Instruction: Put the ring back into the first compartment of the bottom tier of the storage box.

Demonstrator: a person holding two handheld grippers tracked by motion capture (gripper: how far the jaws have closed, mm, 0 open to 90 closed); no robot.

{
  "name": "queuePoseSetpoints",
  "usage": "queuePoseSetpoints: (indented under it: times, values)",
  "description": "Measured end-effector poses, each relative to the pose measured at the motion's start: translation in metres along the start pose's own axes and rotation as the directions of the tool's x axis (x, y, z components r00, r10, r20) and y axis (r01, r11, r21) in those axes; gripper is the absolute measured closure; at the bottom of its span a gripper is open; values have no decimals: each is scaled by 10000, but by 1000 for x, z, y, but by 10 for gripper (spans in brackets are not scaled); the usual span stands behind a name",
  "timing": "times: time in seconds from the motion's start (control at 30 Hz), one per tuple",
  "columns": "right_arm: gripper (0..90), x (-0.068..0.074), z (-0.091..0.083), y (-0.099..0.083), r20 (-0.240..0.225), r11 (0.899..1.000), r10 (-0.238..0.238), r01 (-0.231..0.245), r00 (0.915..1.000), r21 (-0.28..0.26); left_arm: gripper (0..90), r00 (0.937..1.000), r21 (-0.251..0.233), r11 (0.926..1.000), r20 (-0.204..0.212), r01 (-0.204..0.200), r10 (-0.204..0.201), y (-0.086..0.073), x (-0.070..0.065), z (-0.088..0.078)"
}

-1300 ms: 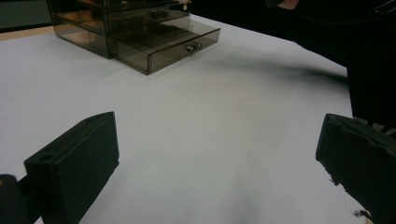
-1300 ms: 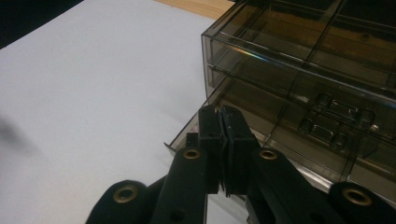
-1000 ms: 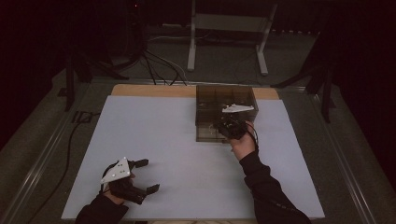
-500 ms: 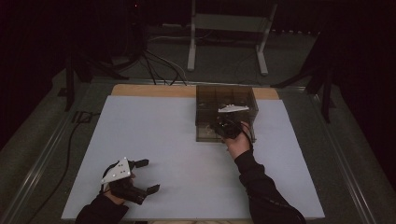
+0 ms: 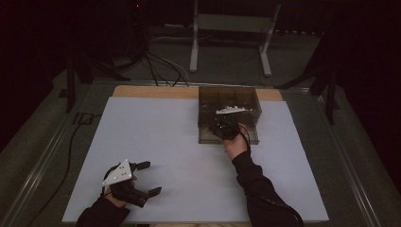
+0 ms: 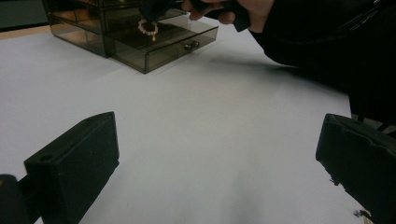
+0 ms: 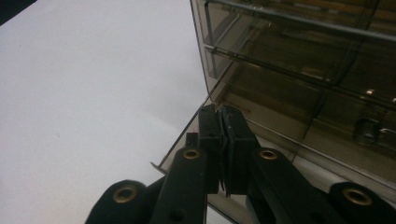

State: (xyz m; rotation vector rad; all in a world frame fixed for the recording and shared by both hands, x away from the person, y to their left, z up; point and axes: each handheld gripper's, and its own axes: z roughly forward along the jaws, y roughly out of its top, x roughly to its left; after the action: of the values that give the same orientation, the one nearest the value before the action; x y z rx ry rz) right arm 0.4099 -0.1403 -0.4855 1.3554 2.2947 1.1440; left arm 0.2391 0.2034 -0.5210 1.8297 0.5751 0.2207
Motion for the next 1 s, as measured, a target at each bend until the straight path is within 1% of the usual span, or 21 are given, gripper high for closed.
queuePoseSetpoints:
  times: [0.07, 0.13, 0.3, 0.5, 0.53, 0.6, 0.63, 0.67, 0.73, 0.8, 0.83, 0.93, 1.0]
  values:
    - [882, 0, 3, -1, -58, 10000, 38, -38, 10000, 64, 6, 10000, -12, 10000, 32, 0, 0, 0, 0, 0]
    - [881, 0, 5, -2, -228, 9998, 154, -152, 9996, 90, 6, 10000, 18, 10000, 17, -15, 15, 0, 0, 0]
    - [880, 1, 10, -3, -219, 9998, 131, -127, 9997, 173, 6, 10000, 1, 10000, 27, -7, 7, 0, 0, 0]
    - [875, -1, 15, -5, -135, 9995, 171, -167, 9998, 284, 6, 10000, 53, 10000, 17, -21, 21, 0, 0, 0]
    - [861, -2, 15, -5, -78, 9995, 180, -178, 9998, 259, 6, 10000, 44, 10000, 18, -8, 8, 0, 0, 0]
    - [809, -4, 15, -5, -111, 9990, 340, -336, 9994, 281, 6, 10000, 8, 10000, 29, 7, -7, 0, 0, 0]
    - [809, -4, 15, -5, -111, 9990, 340, -336, 9994, 281, 6, 10000, 8, 10000, 29, 7, -7, 0, 0, 0]
    - [789, -4, 15, -5, -73, 9989, 364, -361, 9993, 293, 6, 10000, 53, 10000, 26, -25, 25, 0, 0, 0]
    - [704, -6, 13, -5, 42, 9987, 380, -382, 9993, 337, 6, 10000, 31, 10000, 21, 6, -6, 0, 0, 0]
    - [635, -6, 11, -6, 11, 9985, 435, -435, 9991, 334, 6, 10000, 2, 10000, 18, 1, -1, 0, 0, 0]
    - [635, -6, 11, -6, 11, 9985, 435, -435, 9991, 334, 6, 10000, 2, 10000, 18, 1, -1, 0, 0, 0]
    - [538, -5, 8, -7, 25, 9993, 316, -317, 9995, 212, 6, 10000, 41, 10000, 13, -10, 9, 0, 0, 0]
    - [498, -4, 5, -7, 11, 9996, 250, -250, 9997, 117, 6, 10000, 12, 10000, 14, -3, 3, 0, 0, 0]
